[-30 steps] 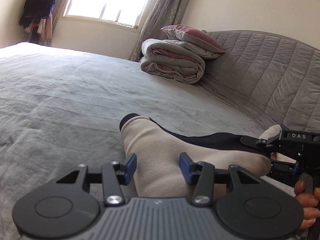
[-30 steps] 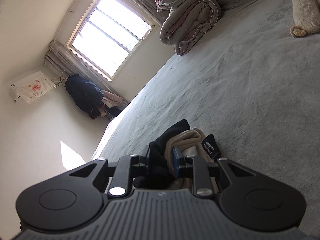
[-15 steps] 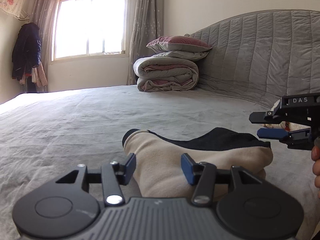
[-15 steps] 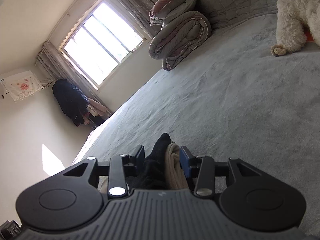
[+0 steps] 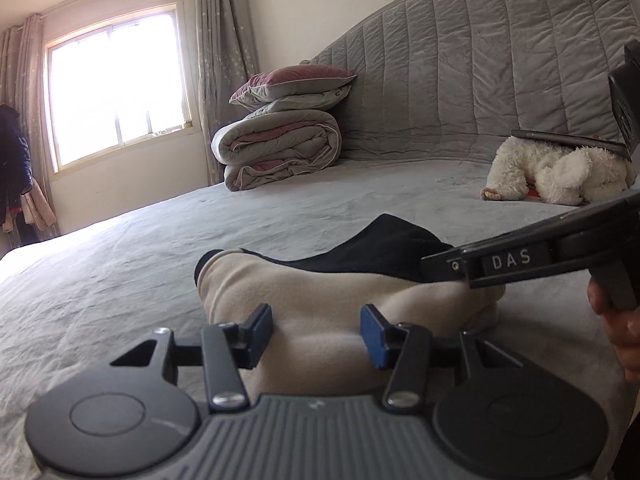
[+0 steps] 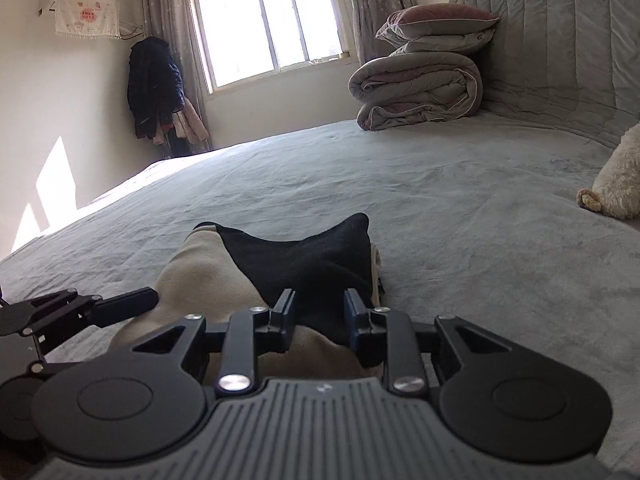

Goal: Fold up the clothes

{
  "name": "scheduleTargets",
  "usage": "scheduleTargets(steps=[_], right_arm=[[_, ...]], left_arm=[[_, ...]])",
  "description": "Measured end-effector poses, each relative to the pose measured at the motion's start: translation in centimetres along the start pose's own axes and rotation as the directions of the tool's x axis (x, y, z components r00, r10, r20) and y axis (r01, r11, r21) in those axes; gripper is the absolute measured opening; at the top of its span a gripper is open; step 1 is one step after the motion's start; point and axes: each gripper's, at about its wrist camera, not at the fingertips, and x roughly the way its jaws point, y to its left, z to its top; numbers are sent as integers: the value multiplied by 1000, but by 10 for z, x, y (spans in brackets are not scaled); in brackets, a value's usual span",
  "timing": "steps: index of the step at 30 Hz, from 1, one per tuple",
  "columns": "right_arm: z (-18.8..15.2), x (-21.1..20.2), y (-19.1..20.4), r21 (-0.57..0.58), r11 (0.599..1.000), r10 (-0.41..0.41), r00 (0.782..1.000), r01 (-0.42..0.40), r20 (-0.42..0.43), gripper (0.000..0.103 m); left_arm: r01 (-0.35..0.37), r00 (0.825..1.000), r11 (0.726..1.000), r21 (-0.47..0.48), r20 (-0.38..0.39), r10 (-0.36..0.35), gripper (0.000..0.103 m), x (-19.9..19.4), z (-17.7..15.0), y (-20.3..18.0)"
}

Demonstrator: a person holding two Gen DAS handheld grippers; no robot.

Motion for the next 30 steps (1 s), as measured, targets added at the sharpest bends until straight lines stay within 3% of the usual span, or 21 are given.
scheduleTargets(steps=[6, 16, 22, 30], right_arm=[[-2, -5, 4, -14, 1000, -8, 1000, 9, 28, 28], [13, -20, 0, 46, 999, 15, 997, -18, 79, 34], [20, -15, 4, 41, 999, 20, 995, -24, 95, 35], [34, -3, 8, 31, 999, 41, 992, -45, 119, 36]], left_arm=[[28, 999, 999, -41, -16, -29, 50, -6, 8, 10], [72, 997, 991, -114, 25, -70, 50, -5, 31, 30], [128, 989, 974, -186, -51, -140, 47, 24, 42, 44], [100, 985, 955, -279, -107, -134, 47, 53, 41, 67]])
